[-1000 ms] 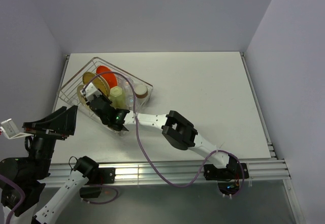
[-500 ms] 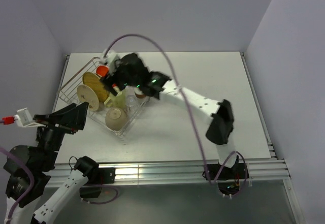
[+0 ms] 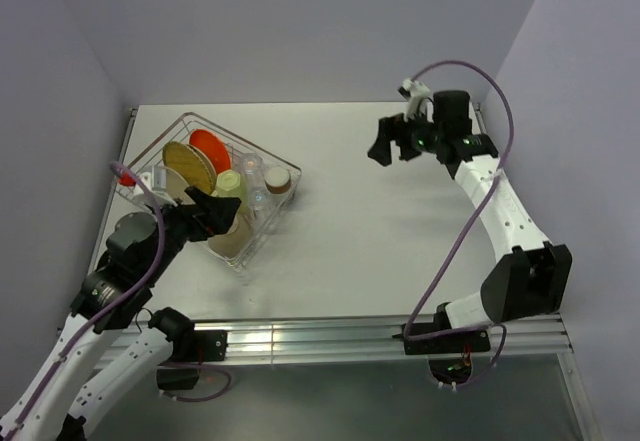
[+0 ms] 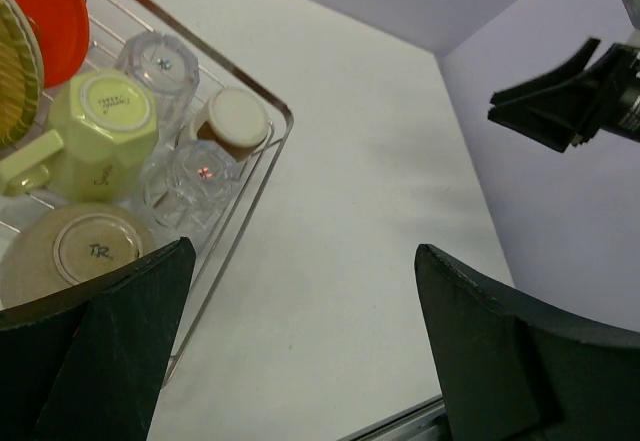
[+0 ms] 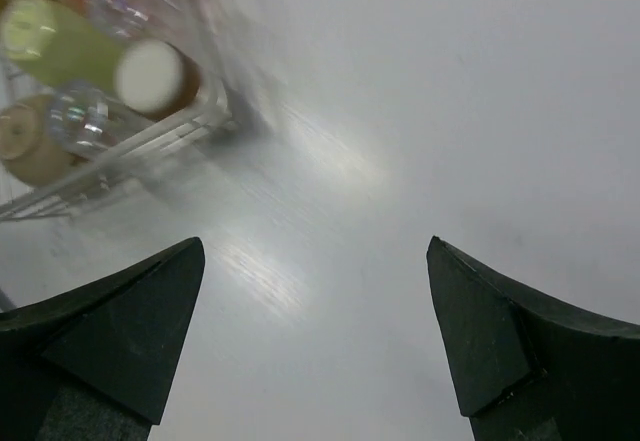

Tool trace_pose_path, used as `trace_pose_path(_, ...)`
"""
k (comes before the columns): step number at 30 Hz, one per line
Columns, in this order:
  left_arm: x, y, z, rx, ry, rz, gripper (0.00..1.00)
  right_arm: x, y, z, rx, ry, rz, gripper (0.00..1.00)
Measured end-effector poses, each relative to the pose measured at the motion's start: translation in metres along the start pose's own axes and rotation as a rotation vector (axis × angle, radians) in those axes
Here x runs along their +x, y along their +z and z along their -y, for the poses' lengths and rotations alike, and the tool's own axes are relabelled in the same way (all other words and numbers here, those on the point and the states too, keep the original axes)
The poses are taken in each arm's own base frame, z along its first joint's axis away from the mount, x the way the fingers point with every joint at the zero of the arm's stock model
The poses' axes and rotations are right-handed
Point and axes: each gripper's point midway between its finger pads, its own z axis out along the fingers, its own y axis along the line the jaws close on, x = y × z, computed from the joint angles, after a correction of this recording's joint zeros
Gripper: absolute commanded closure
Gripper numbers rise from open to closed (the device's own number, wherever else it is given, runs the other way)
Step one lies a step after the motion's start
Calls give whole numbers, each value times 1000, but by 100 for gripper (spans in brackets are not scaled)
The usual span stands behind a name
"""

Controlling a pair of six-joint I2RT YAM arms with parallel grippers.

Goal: Load the mixed dishes into the dish rack

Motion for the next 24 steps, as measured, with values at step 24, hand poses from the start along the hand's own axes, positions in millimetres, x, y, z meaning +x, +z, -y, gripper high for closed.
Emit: trace_pose_path(24, 38, 70, 4, 2, 18, -136, 1, 87, -95, 87, 653, 190, 84, 0)
